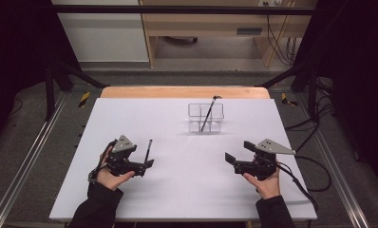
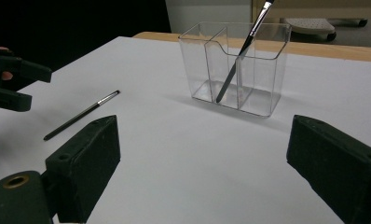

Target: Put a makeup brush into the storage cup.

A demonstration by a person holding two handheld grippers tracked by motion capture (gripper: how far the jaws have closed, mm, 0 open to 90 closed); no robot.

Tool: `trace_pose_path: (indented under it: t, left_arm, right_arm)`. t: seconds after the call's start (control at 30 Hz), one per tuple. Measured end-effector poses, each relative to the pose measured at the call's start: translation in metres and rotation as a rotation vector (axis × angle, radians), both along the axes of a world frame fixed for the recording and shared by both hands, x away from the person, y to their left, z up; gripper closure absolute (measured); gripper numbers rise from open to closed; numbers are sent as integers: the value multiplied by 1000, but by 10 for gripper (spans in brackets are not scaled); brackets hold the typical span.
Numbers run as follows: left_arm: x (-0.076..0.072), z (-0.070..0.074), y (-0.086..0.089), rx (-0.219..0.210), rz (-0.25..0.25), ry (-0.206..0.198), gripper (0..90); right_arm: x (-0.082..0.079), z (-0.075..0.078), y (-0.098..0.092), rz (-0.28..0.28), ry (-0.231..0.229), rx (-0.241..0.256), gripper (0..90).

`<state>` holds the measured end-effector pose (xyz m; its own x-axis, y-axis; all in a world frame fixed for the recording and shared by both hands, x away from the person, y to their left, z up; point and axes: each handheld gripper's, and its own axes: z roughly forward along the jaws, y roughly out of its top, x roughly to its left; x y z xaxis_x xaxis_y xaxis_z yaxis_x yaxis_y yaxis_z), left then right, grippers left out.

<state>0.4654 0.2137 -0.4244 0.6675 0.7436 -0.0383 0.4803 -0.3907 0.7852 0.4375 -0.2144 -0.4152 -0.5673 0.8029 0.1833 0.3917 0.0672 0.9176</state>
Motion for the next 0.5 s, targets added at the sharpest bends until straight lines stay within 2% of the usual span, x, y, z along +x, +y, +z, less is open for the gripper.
trace_pose_path:
  t: [0.13, 0.23, 0.5]
  left_arm:
    - [5, 1, -4, 25, -3, 8, 111]
    - [10, 0, -5, 29, 2, 16, 116]
    - [20, -8, -6, 60, 27, 66, 141]
  right_arm:
    - [-1, 1, -1, -7, -2, 5, 100]
    - [-2, 2, -2, -8, -3, 7, 100]
    - [-2, 1, -1, -7, -1, 4, 98]
